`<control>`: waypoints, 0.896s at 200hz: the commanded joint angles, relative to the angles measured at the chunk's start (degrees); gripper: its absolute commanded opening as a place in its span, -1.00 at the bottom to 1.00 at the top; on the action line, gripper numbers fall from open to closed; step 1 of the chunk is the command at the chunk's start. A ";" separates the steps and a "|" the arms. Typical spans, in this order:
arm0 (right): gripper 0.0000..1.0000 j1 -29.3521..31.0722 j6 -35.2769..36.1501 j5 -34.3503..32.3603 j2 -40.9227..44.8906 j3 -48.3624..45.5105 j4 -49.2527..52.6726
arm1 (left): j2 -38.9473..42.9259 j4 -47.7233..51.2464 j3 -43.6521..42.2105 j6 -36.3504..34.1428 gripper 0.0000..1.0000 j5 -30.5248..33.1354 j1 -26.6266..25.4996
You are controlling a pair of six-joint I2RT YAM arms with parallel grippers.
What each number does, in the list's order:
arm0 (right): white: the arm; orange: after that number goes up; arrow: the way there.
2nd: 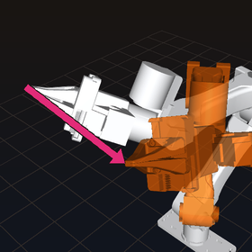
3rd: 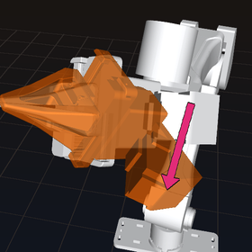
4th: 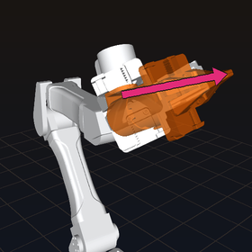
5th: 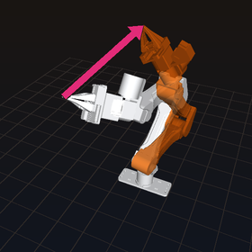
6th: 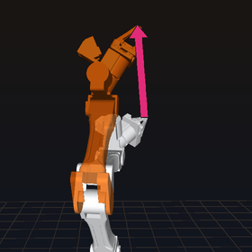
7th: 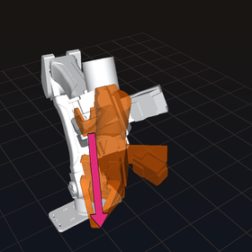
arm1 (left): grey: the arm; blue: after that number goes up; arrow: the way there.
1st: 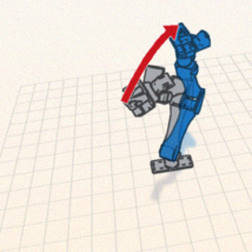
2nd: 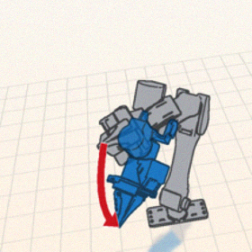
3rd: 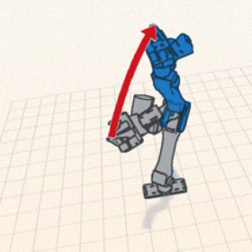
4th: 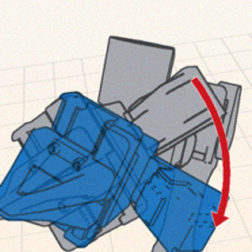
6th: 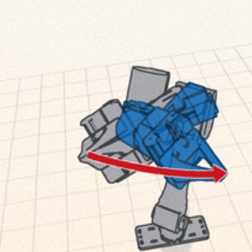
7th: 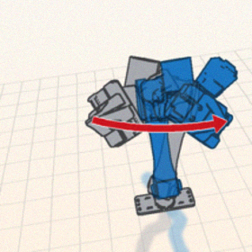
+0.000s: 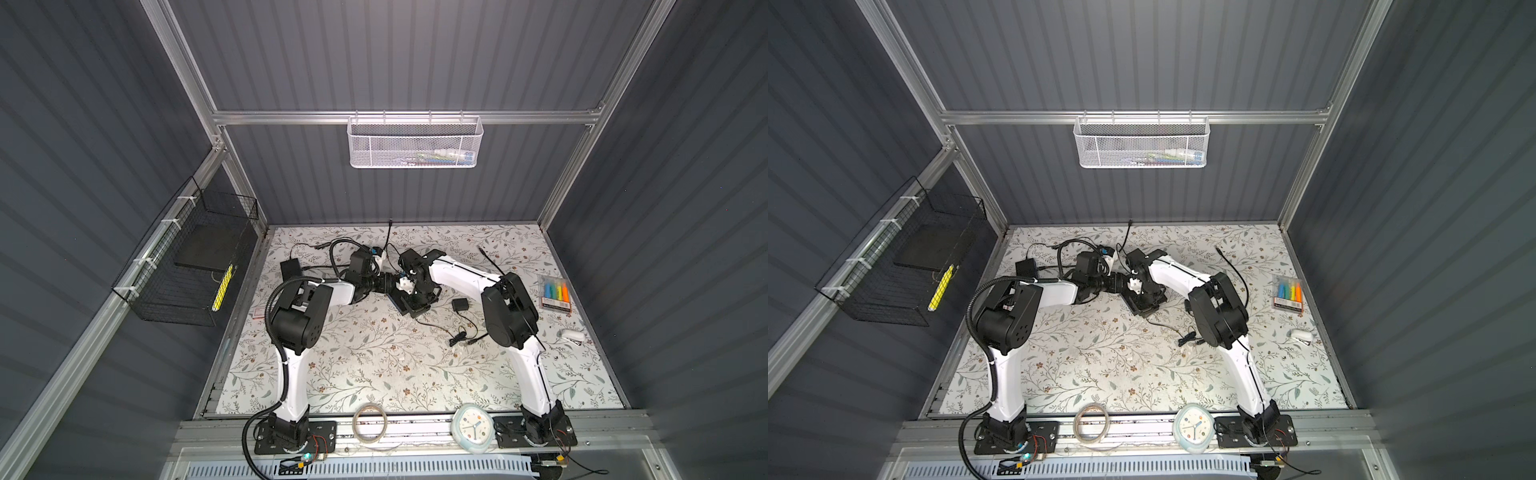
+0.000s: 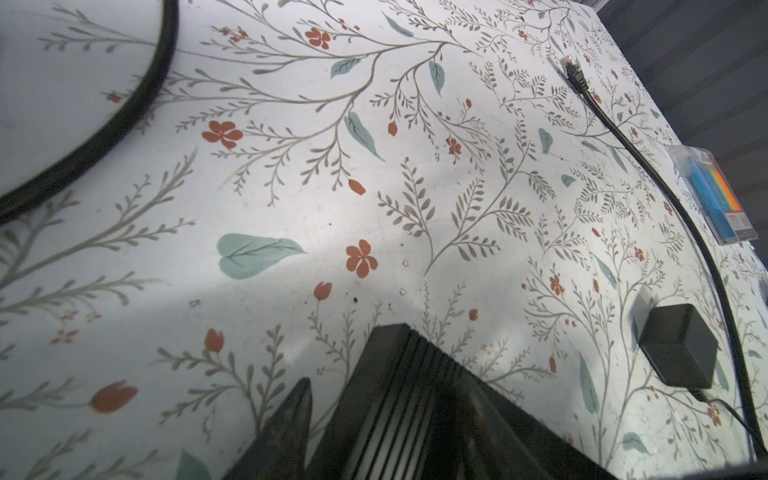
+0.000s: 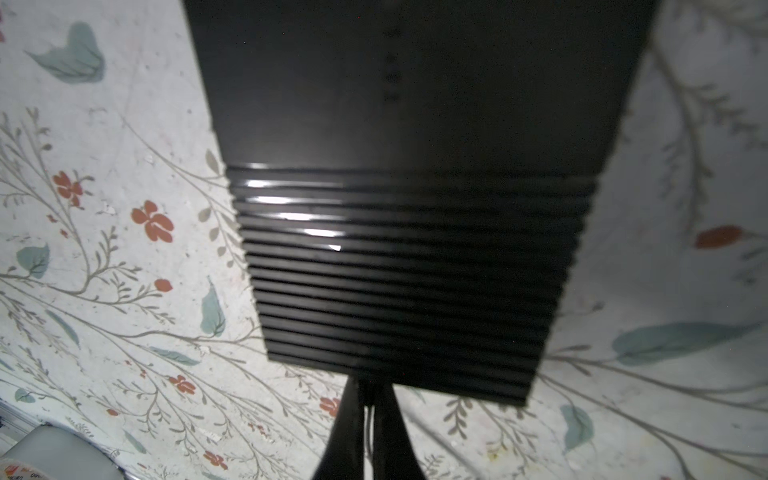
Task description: Insert the plug into the switch port
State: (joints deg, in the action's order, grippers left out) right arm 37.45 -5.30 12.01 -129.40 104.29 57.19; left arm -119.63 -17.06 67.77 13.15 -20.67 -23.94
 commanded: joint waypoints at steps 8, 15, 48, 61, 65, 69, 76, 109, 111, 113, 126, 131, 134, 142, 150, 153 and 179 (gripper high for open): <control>-1.00 -0.27 -0.07 0.45 -1.09 5.11 -20.58 | -3.85 10.56 -2.99 3.05 0.09 -10.68 -6.72; -1.00 -0.36 -0.28 0.51 -1.19 5.30 -20.67 | -3.94 10.63 -2.94 3.08 0.08 -10.71 -6.85; -1.00 -0.34 -0.28 0.64 -1.81 6.40 -20.85 | -4.03 10.27 -3.10 3.39 0.08 -11.22 -7.34; -1.00 -0.37 -0.18 0.56 -2.16 7.09 -20.62 | -4.12 10.13 -3.32 3.54 0.08 -11.32 -7.51; -1.00 -0.36 -0.12 0.62 -2.22 7.32 -20.57 | -4.16 10.05 -3.33 3.55 0.08 -11.41 -7.51; -1.00 -0.39 -0.15 0.58 -2.29 7.46 -20.56 | -4.16 9.99 -3.34 3.64 0.08 -11.41 -7.58; -1.00 -0.45 -0.03 0.66 -2.38 7.72 -20.54 | -4.20 9.87 -3.43 3.78 0.08 -11.39 -7.69; -1.00 -0.42 -0.02 0.82 -3.01 9.30 -20.08 | -4.47 9.46 -3.52 4.21 0.07 -11.85 -8.11; -1.00 -0.44 0.01 0.82 -3.04 9.38 -20.03 | -4.47 9.42 -3.59 4.29 0.07 -11.81 -8.13; -1.00 -0.47 -0.04 0.82 -3.09 9.45 -20.02 | -4.47 9.42 -3.62 4.24 0.07 -11.73 -8.13; -1.00 -0.52 0.08 0.90 -3.27 9.92 -19.84 | -4.60 9.43 -3.68 4.26 0.07 -11.80 -8.31; -1.00 -0.53 0.04 0.82 -3.39 10.11 -19.76 | -4.61 9.41 -3.69 4.26 0.07 -11.85 -8.36; -1.00 -0.52 0.11 0.82 -3.39 10.26 -19.76 | -4.56 9.41 -3.76 4.26 0.07 -11.78 -8.44; -1.00 -0.46 0.16 0.82 -3.53 10.57 -19.66 | -4.61 9.33 -3.79 4.38 0.07 -11.80 -8.48; -1.00 -0.47 0.20 0.74 -3.63 10.83 -19.61 | -4.67 9.32 -3.81 4.34 0.06 -11.85 -8.56; -1.00 -0.53 0.25 0.74 -3.66 10.99 -19.58 | -4.65 9.32 -3.92 4.39 0.06 -11.85 -8.57; -1.00 -0.60 0.47 0.61 -3.91 11.87 -19.24 | -4.57 9.32 -4.20 4.21 0.06 -11.75 -8.67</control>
State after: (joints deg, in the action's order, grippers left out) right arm 37.10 -5.52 11.97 -132.73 110.37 62.57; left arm -120.66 -20.69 67.59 14.28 -19.59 -24.58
